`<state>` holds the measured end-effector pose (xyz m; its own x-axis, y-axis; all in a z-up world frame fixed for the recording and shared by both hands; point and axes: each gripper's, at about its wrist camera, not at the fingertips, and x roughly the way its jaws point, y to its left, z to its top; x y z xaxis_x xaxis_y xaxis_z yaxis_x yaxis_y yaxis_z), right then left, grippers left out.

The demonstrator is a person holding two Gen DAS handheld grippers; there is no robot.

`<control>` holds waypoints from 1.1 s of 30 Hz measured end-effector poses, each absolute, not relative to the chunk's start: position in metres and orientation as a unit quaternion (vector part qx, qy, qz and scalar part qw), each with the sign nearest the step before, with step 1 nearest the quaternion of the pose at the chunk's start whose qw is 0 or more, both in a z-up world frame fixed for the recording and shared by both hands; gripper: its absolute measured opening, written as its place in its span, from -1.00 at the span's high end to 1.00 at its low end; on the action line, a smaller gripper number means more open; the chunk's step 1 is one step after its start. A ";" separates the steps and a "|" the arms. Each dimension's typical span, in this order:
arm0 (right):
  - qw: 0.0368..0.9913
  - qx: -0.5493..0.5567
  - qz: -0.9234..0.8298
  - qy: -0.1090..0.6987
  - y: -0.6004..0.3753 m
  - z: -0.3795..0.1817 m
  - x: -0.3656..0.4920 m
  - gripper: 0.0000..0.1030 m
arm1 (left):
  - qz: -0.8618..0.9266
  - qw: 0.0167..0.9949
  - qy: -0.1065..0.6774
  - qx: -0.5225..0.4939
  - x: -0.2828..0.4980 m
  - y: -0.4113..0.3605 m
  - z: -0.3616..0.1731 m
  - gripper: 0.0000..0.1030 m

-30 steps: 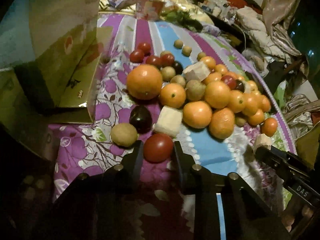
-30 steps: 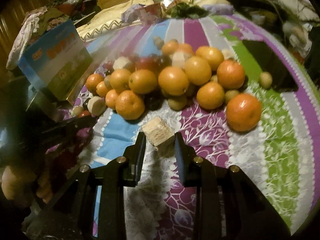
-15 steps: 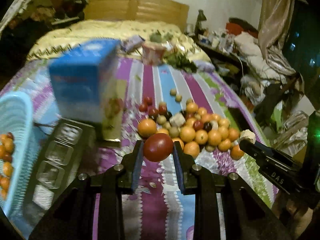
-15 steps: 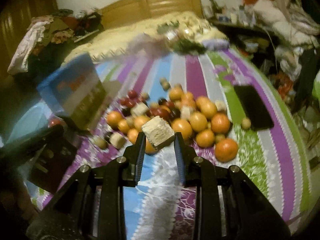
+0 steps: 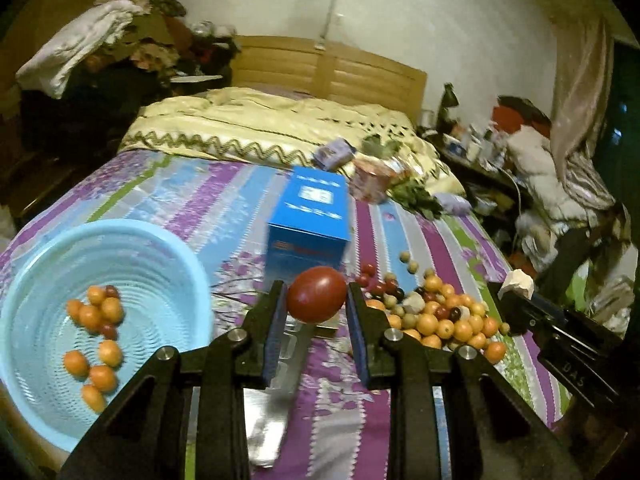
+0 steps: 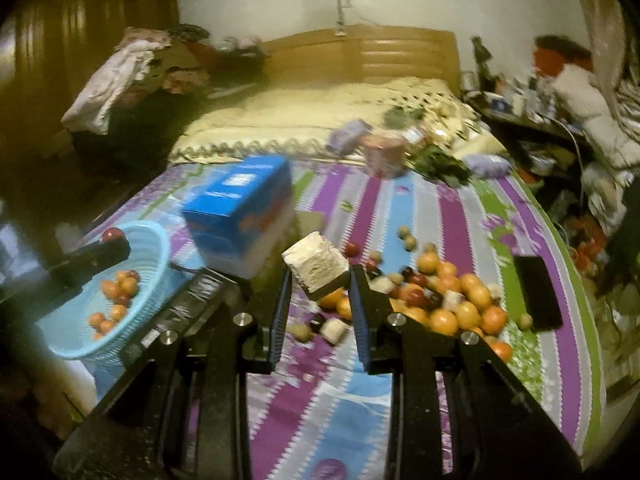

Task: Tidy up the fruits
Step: 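Carry the red plum and pale cube over the light-blue basket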

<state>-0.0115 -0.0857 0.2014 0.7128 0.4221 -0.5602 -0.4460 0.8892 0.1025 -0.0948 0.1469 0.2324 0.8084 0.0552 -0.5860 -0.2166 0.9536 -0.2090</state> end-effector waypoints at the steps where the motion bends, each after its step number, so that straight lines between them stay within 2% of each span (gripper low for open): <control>1: 0.924 -0.024 0.241 0.295 -0.078 0.204 -0.012 0.43 | 0.077 0.942 0.298 -0.137 -0.100 0.153 0.234 0.42; 15: 0.876 -0.066 0.361 0.313 0.047 0.223 -0.025 0.43 | 0.167 0.928 0.284 -0.175 -0.158 0.271 0.242 0.42; 33: 0.773 -0.124 0.454 0.426 0.171 0.183 -0.006 0.43 | 0.224 0.866 0.364 -0.260 -0.177 0.387 0.184 0.42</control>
